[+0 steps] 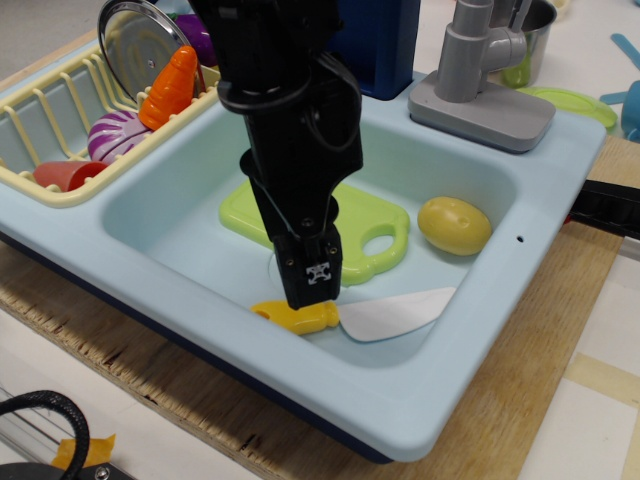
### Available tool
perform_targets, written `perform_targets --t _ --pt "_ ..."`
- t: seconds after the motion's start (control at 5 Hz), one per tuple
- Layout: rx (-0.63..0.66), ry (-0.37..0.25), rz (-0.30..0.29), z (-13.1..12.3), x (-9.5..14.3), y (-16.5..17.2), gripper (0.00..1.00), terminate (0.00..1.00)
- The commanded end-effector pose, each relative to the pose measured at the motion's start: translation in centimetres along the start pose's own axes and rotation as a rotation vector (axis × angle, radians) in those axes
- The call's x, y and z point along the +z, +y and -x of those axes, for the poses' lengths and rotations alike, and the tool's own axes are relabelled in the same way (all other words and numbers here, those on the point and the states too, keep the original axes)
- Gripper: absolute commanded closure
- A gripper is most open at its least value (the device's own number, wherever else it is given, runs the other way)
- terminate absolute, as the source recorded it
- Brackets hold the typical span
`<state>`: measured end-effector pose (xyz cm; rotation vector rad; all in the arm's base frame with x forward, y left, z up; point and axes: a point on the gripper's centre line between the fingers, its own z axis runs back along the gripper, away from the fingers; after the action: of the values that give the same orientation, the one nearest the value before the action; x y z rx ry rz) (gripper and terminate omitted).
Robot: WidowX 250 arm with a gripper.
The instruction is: Put knife on cutting board
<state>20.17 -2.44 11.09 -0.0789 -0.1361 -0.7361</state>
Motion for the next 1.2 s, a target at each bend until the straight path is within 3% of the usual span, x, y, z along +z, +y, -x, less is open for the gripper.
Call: perform_targets --t 0.0,0.4,1.0 --pt "0.0 0.0 0.0 0.0 0.0 0.0 0.0 0.0" --pt "0.116 0.056 -0.118 -0.4 -1.6 -0.7 0.0 0.0" --pt "0.14 0.053 -0.07 0.2 -4.4 0.5 0.0 0.0"
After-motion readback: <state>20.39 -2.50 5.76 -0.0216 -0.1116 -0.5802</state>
